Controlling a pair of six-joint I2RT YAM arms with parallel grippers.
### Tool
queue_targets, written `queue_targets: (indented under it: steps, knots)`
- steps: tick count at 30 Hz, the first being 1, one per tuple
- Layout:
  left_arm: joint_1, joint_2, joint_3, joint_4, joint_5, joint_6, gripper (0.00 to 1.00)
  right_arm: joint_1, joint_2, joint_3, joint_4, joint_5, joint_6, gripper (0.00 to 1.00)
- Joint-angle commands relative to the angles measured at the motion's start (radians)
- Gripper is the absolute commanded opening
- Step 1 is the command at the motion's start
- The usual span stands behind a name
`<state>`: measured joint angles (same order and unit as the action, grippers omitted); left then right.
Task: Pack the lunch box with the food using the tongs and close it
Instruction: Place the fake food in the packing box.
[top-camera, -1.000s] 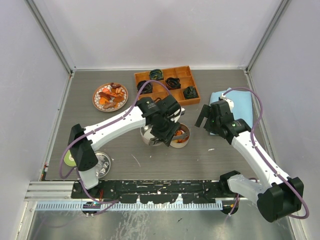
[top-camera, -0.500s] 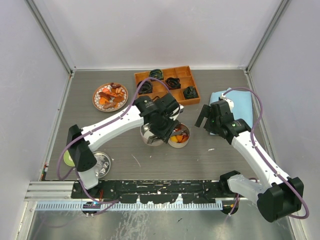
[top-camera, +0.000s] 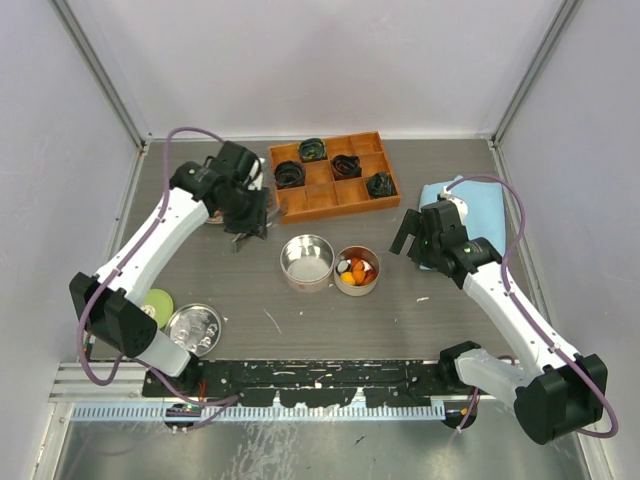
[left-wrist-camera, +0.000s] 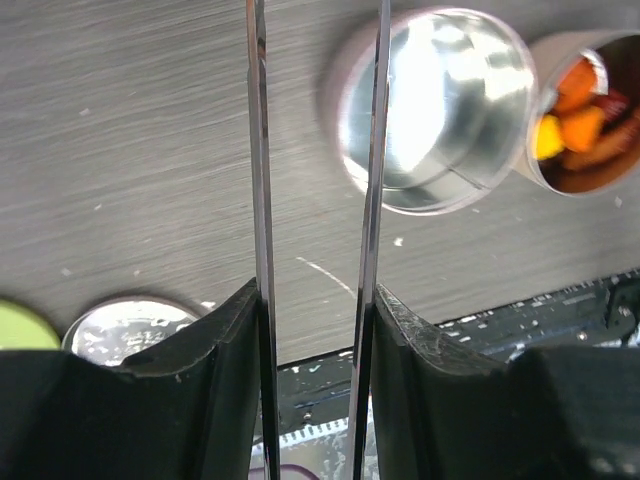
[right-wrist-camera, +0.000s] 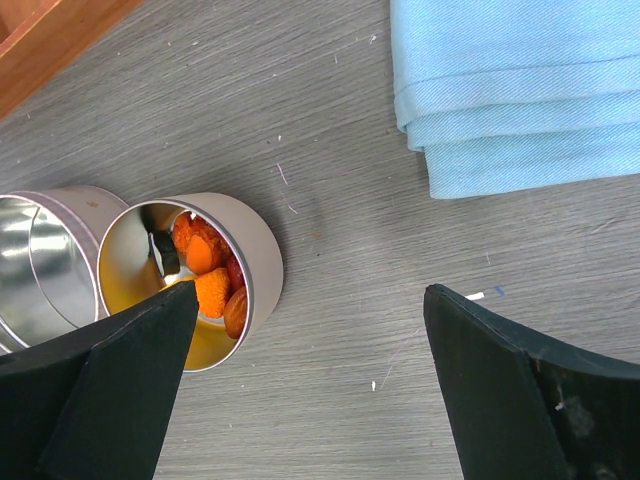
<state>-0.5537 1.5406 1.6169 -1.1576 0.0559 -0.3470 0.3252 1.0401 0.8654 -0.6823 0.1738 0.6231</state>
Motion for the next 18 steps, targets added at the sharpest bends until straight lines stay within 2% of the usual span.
queue_targets:
  steps: [1, 9, 18]
  knots:
    - [0.133, -0.026, -0.055, 0.009, 0.004, 0.022, 0.42, -0.004, -0.002, 0.016, 0.026, 0.001, 0.001, 1.0]
    - [0.29, 0.041, -0.054, 0.054, 0.0, 0.031, 0.41, -0.005, 0.006, 0.023, 0.027, -0.003, 0.0, 1.0]
    - [0.376, 0.196, 0.145, 0.052, -0.03, 0.073, 0.42, -0.004, 0.018, 0.017, 0.033, -0.009, 0.0, 1.0]
